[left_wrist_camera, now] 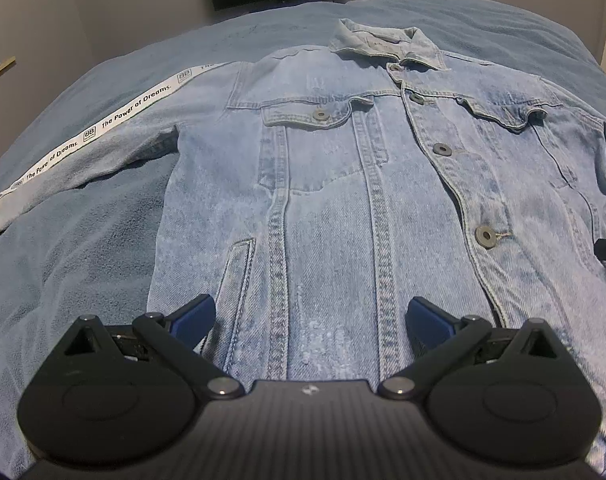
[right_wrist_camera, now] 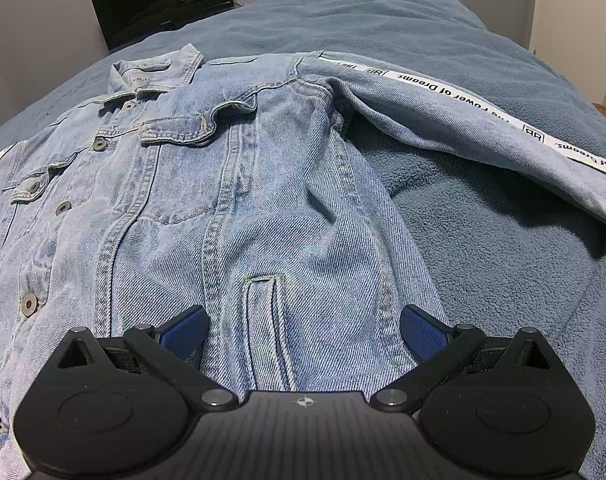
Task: Fold large clothes
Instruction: 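Move the right gripper toward the taped sleeve cuff, then grasp the taped sleeve cuff with the right gripper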
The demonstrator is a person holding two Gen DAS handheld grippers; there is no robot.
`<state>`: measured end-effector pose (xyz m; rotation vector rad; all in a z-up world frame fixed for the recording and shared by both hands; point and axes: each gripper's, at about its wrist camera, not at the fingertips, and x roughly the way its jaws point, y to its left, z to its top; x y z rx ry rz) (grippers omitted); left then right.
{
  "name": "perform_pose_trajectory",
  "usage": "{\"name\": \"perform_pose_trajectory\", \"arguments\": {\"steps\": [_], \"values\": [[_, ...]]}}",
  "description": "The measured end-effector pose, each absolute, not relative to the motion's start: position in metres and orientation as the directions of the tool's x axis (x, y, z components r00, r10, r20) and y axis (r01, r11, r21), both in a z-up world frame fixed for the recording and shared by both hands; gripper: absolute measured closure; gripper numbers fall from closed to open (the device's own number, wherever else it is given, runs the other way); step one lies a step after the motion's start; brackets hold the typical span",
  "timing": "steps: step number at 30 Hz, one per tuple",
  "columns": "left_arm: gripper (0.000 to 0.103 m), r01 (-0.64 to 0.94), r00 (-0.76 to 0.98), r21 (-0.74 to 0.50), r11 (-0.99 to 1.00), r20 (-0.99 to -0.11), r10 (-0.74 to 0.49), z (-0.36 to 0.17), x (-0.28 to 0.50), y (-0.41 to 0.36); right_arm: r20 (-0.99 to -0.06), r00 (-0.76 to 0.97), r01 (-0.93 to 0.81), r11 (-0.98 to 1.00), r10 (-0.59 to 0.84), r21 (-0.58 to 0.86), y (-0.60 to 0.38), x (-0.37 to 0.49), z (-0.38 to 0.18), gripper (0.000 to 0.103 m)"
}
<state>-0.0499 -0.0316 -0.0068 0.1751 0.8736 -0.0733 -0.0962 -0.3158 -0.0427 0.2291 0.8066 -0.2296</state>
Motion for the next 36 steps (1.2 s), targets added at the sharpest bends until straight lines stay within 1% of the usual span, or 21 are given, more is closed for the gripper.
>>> {"name": "perform_pose_trajectory", "arguments": {"steps": [23,31,33,36], "values": [[0.000,0.135,0.631,0.120,0.984,-0.776,0.008,-0.009,-0.047,-0.033,-0.726,0.679,0.288,0.949,-0.107,0.130,-0.319,-0.099,-0.046,0.000],[0.000,0.136,0.629,0.125,0.983,-0.777,0.012,-0.011,-0.046,-0.032,-0.735,0.668,0.280,0.955,-0.117,0.102,-0.314,-0.092,-0.042,0.000],[0.000,0.130,0.623,0.120,0.984,-0.782,0.013,-0.011,-0.045,-0.031,-0.715,0.681,0.297,0.952,-0.158,0.072,-0.308,-0.098,-0.035,0.000],[0.000,0.125,0.606,0.101,0.987,-0.796,0.005,-0.012,-0.041,-0.028,-0.648,0.722,0.312,0.950,-0.243,-0.009,-0.298,-0.109,-0.021,0.000]]}}
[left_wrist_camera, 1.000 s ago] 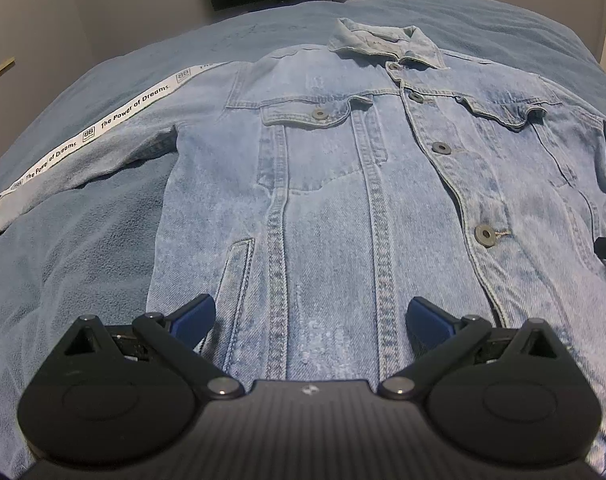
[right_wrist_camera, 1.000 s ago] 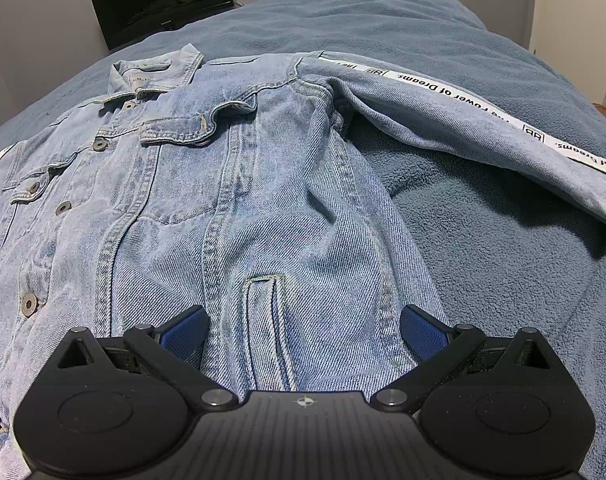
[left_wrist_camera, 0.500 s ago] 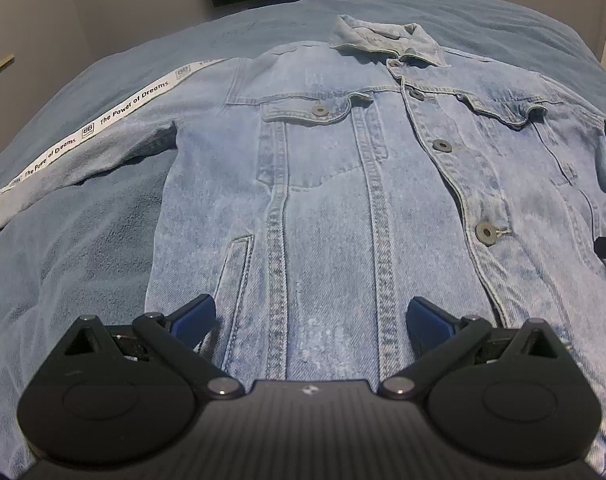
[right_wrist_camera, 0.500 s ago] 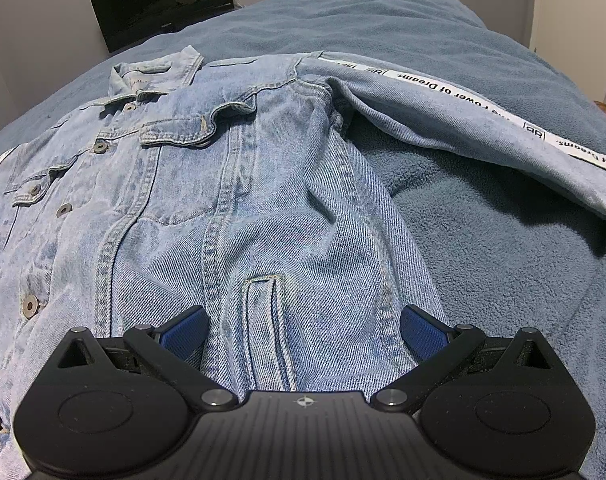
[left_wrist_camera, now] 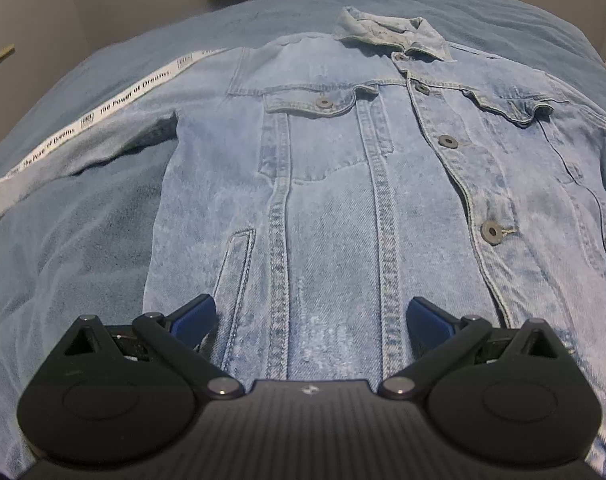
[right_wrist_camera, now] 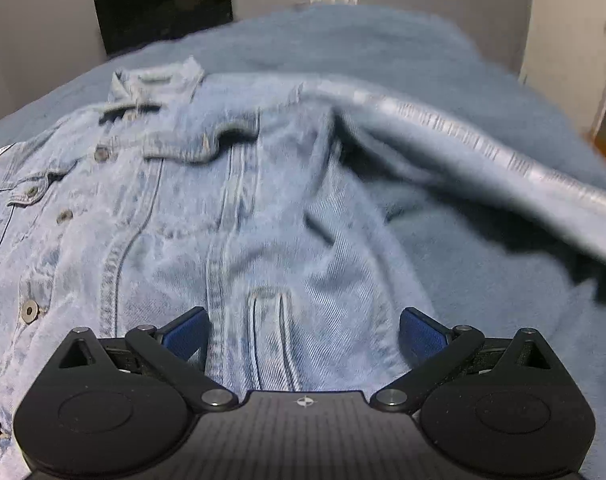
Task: Fold large clothes
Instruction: 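Grasp the taped sleeve cuff with the right gripper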
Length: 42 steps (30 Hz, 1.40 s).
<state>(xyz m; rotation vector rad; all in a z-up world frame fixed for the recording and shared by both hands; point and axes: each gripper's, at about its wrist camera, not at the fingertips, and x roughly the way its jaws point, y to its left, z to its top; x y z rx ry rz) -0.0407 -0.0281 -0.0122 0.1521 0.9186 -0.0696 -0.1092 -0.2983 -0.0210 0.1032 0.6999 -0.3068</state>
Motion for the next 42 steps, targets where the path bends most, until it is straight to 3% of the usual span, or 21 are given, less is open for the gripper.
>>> {"name": "perform_pose_trajectory", "arguments": {"steps": [4,12,15,21,25,29,31,33,34,39,42], "values": [[0.000,0.108,0.598,0.097,0.989,-0.801,0.013,-0.007,-0.039,-0.022,-0.629,0.710,0.401,0.916,-0.317,-0.009,-0.317,-0.112,0.001,0.000],[0.000,0.097,0.737,0.204,0.974,-0.672,0.067,0.066,-0.021,-0.019,-0.783,0.589,0.639,0.710,-0.203,0.296,-0.460,-0.138,0.000,0.001],[0.000,0.061,0.736,0.160,0.985,-0.674,0.064,0.080,-0.002,-0.018,-0.787,0.594,0.679,0.630,-0.169,0.377,-0.495,-0.162,-0.006,0.001],[0.000,0.022,0.688,0.029,0.999,-0.726,0.006,0.066,0.022,-0.022,-0.717,0.639,0.741,0.474,-0.280,0.475,-0.541,-0.206,0.003,0.003],[0.000,0.001,0.652,0.058,0.998,-0.757,0.043,0.032,0.025,-0.022,-0.706,0.621,0.782,0.333,-0.341,0.527,-0.563,-0.224,-0.011,0.015],[0.000,-0.020,0.616,0.062,0.998,-0.785,0.061,0.006,0.027,-0.011,-0.678,0.623,0.777,0.212,-0.390,0.592,-0.566,-0.244,-0.025,0.020],[0.000,-0.020,0.608,0.060,0.998,-0.792,0.060,-0.002,0.030,-0.005,-0.653,0.625,0.771,0.211,-0.428,0.601,-0.563,-0.248,-0.027,0.029],[0.000,-0.019,0.604,0.057,0.998,-0.795,0.057,-0.006,0.032,-0.001,-0.635,0.606,0.782,0.212,-0.479,0.586,-0.561,-0.252,-0.024,0.049],[0.000,-0.019,0.603,0.049,0.999,-0.796,0.051,-0.008,0.032,0.002,-0.626,0.602,0.780,0.197,-0.495,0.594,-0.563,-0.255,-0.025,0.054],[0.000,-0.017,0.599,0.019,1.000,-0.800,0.025,-0.012,0.039,0.007,-0.604,0.615,0.730,0.076,-0.507,0.679,-0.572,-0.272,-0.043,0.060],[0.000,-0.017,0.592,0.004,1.000,-0.806,0.013,-0.014,0.041,0.010,-0.570,0.631,0.706,0.086,-0.525,0.703,-0.570,-0.275,-0.043,0.058]]}}
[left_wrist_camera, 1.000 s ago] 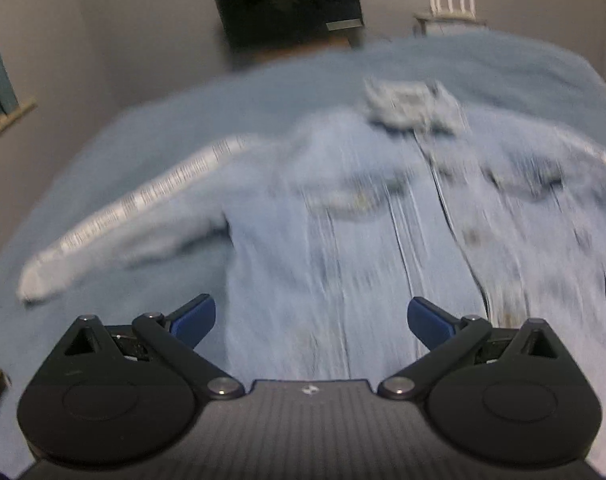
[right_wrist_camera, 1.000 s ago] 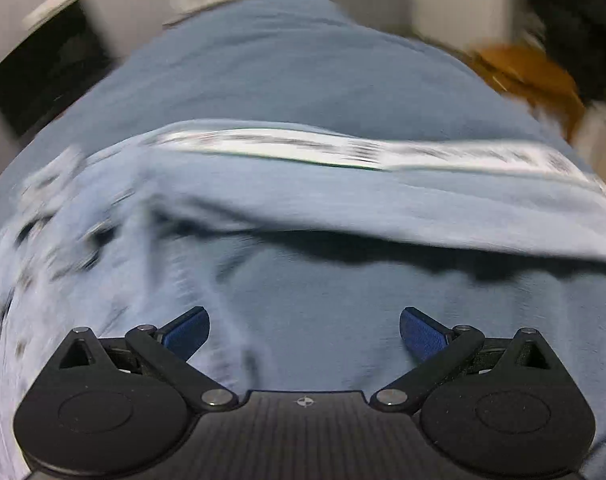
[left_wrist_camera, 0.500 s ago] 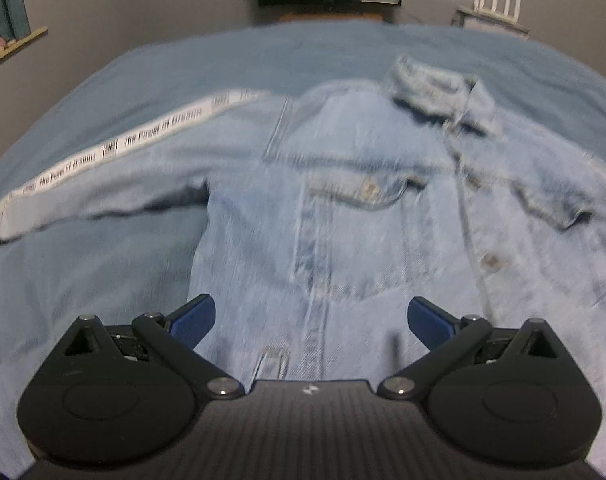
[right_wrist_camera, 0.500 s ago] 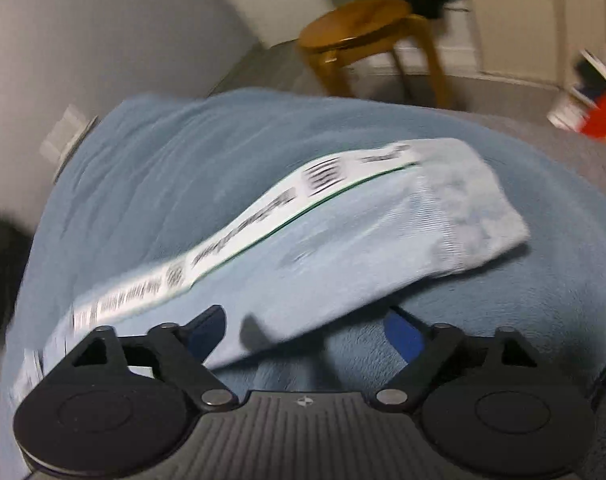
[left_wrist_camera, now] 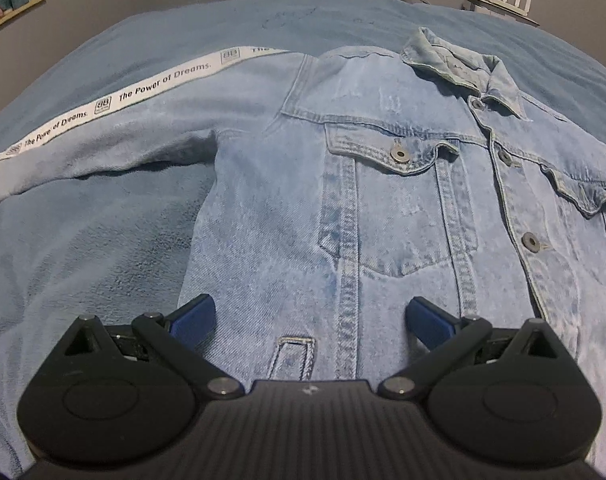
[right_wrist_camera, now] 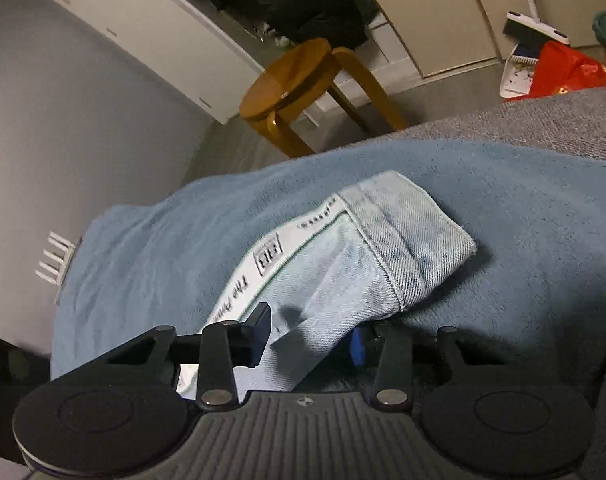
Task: Fold large clothes
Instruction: 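Grasp the taped sleeve cuff with the right gripper, then carry the sleeve across the jacket front with the right gripper and release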
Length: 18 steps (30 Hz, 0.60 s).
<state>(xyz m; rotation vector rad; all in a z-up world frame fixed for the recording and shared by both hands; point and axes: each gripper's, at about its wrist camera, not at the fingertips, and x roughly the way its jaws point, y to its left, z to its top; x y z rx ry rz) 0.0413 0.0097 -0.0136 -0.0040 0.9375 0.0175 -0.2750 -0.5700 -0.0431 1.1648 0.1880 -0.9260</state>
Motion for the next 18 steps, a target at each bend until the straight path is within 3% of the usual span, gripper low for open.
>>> {"name": "perform_pose_trajectory", "arguments": {"steps": [5,9,10,18], "values": [[0.000,-0.022,0.598,-0.014,1.000,-0.802,0.002,-0.013,0.045,0.014,-0.503,0.713,0.619,0.102,-0.489,0.779,-0.581,-0.260,-0.048,0.053],[0.000,-0.020,0.609,-0.005,1.000,-0.793,0.009,-0.012,0.045,0.012,-0.453,0.710,0.662,0.290,-0.540,0.691,-0.562,-0.246,-0.017,0.085],[0.000,-0.019,0.615,0.001,1.000,-0.788,0.013,-0.011,0.046,0.010,-0.427,0.718,0.662,0.349,-0.550,0.663,-0.555,-0.241,-0.005,0.089],[0.000,0.020,0.660,0.065,0.998,-0.750,0.035,-0.009,0.050,0.004,-0.212,0.824,0.566,0.742,-0.525,0.360,-0.471,-0.171,0.079,0.095]]}}
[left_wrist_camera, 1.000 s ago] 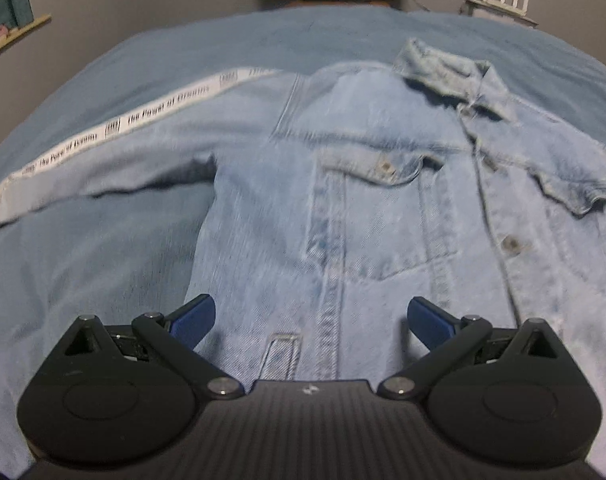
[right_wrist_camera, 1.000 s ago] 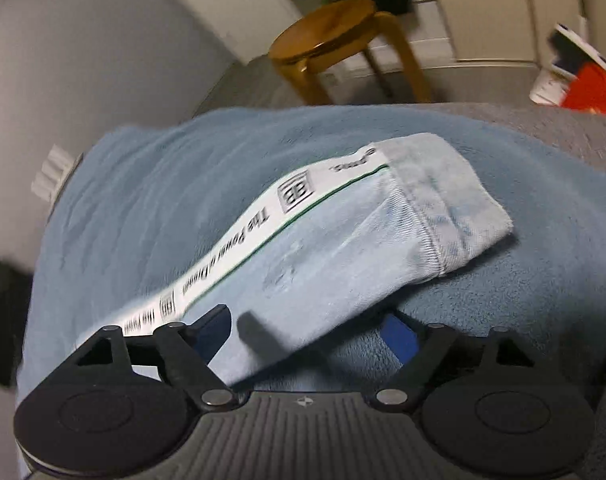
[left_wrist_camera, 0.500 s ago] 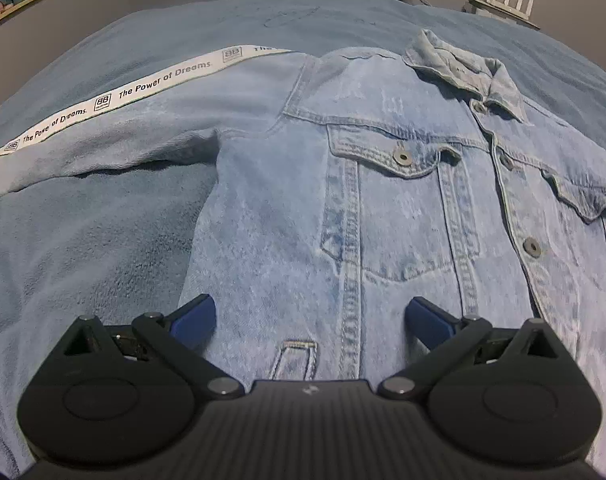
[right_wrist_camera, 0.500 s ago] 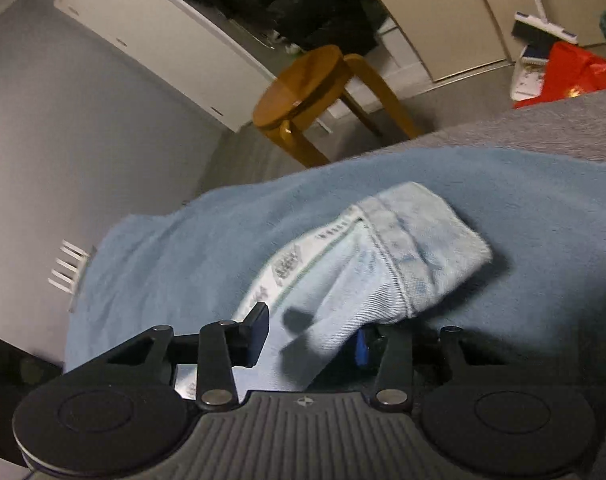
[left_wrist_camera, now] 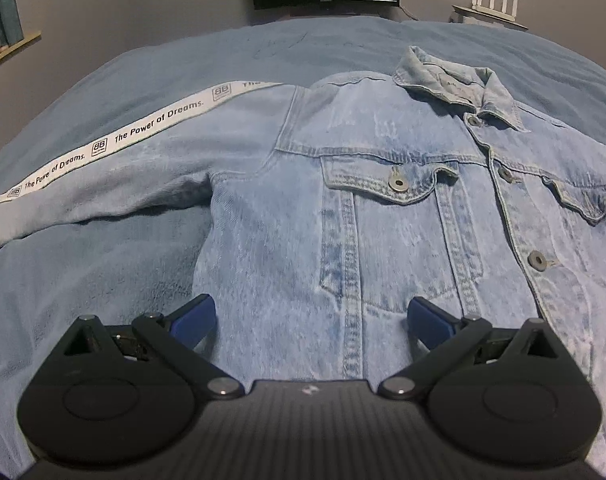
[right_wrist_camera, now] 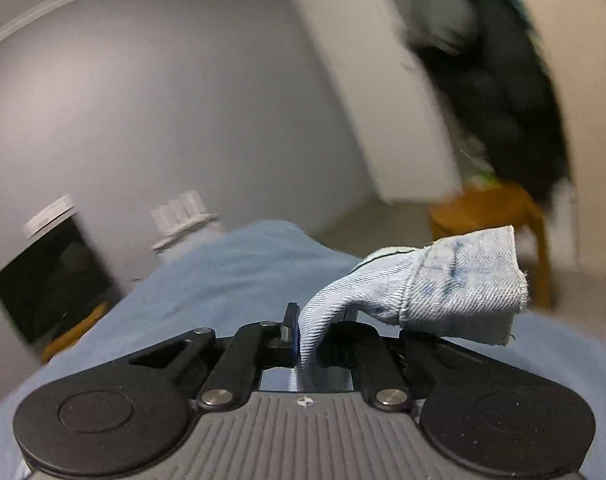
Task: Fold large clothes
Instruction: 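Carry the sleeve across the jacket front with the right gripper and release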
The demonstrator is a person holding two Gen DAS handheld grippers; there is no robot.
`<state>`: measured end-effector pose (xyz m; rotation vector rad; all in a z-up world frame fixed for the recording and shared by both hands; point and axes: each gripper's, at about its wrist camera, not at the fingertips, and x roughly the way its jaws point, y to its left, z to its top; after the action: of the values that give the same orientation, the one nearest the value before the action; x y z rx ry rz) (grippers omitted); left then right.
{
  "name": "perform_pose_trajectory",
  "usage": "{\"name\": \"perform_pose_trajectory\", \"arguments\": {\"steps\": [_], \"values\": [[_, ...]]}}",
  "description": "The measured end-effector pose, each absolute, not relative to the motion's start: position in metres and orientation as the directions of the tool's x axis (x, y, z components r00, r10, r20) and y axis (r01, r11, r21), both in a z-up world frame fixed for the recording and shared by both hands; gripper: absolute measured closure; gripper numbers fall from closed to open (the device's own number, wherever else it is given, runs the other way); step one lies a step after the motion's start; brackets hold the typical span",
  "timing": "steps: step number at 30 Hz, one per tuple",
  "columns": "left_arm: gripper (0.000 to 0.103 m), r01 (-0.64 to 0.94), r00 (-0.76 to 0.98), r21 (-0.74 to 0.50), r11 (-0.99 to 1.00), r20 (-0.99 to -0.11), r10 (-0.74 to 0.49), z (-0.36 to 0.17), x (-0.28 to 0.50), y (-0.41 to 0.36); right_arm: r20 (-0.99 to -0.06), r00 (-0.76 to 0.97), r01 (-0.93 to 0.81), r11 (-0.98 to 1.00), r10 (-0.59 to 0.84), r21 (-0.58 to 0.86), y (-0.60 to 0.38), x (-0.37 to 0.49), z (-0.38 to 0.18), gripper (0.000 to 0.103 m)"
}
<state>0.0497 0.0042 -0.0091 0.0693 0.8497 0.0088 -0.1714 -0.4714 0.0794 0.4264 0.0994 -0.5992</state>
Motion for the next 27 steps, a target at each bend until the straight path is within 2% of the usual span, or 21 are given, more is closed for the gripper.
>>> {"name": "perform_pose_trajectory", "arguments": {"steps": [6,15,20,27], "values": [[0.000,-0.005,0.656,0.008,1.000,-0.755,0.009,-0.013,0.060,0.018,-0.170,0.897,0.437,0.872,-0.407,0.220,-0.400,-0.099,0.120,0.096],[0.000,0.002,0.671,-0.004,1.000,-0.741,-0.004,-0.017,0.065,0.025,-0.187,0.961,0.228,0.967,-0.205,0.111,-0.257,-0.017,0.147,0.096],[0.000,0.009,0.668,-0.028,1.000,-0.743,-0.027,-0.020,0.068,0.027,-0.231,0.966,0.132,0.989,-0.115,0.061,-0.179,0.010,0.141,0.096],[0.000,0.009,0.667,-0.053,0.999,-0.743,-0.046,-0.023,0.070,0.031,-0.351,0.936,0.002,0.999,0.017,0.054,-0.104,0.045,0.108,0.096]]}}
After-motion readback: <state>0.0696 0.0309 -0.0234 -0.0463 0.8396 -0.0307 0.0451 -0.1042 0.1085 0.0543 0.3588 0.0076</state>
